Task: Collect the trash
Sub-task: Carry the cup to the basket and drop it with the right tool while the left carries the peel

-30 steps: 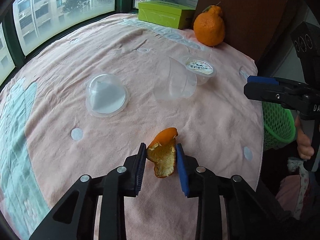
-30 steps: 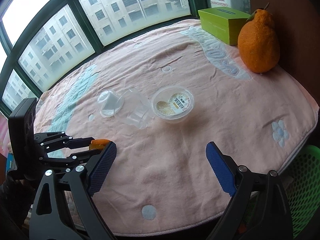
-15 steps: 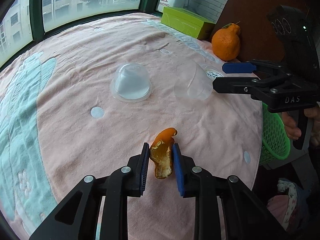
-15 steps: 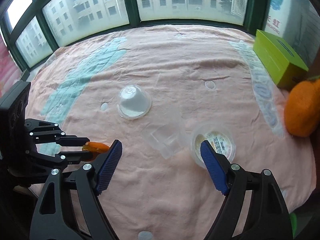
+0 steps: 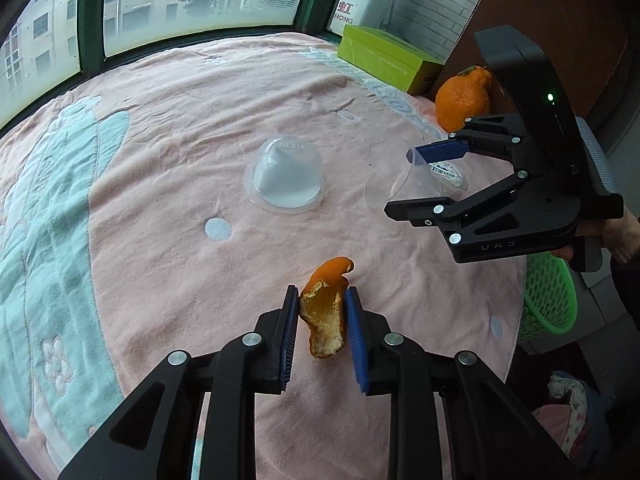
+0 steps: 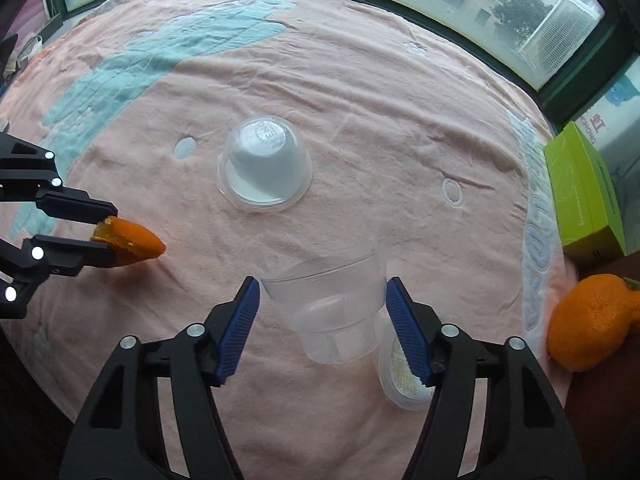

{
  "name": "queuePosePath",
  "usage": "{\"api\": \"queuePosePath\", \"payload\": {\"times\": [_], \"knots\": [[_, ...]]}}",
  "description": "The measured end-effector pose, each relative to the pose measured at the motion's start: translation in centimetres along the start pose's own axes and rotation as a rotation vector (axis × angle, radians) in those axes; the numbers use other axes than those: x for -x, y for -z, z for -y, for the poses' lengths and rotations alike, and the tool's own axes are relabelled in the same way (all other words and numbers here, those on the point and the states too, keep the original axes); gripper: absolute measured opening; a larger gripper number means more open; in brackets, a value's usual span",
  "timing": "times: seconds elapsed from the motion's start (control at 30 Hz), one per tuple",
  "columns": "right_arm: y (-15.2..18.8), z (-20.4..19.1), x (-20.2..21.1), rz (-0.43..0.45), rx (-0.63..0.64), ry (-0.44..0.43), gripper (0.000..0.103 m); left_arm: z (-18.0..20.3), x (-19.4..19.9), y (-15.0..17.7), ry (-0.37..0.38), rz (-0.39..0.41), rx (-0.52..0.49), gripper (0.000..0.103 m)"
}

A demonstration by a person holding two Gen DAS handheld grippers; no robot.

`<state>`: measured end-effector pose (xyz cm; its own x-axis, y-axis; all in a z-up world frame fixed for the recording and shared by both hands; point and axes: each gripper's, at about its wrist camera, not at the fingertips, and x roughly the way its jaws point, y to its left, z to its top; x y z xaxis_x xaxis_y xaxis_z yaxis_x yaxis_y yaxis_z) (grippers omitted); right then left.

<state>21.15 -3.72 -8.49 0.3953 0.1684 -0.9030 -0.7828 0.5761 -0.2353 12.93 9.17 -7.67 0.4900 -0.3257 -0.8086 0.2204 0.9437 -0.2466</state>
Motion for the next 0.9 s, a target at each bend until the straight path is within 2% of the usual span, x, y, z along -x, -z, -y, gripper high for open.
{"api": "queuePosePath", "payload": {"times": [0.2,0.3,0.43,0.67,0.9], "knots": [[1.4,0.8,2.9,0.090,-0.121,-0.043,0.062,0.5,0.9,-0.1,0.003,0.015,-0.005,0.023],[3.0,1.8,5.0,0.141,-0.230,-0.093,0.062,1.3,1.2,-0.2,0.017,0.020,-0.015,0.023],[5.9,2.7,7.9,0.205,-0.357,-0.119,0.062,3.2,1.6,-0.6,0.038,0.028,-0.046,0.023],[13.3,4.9,12.3,0.276,-0.559,-0.071,0.062,8.3,1.4,-1.7,0.111,0.029,-0.116,0.023],[23.2,8.7,14.0,0.240,-0.775,0.028,0.062,15.2,-0.1,-2.7,0.201,0.017,-0.215,0.023]]}}
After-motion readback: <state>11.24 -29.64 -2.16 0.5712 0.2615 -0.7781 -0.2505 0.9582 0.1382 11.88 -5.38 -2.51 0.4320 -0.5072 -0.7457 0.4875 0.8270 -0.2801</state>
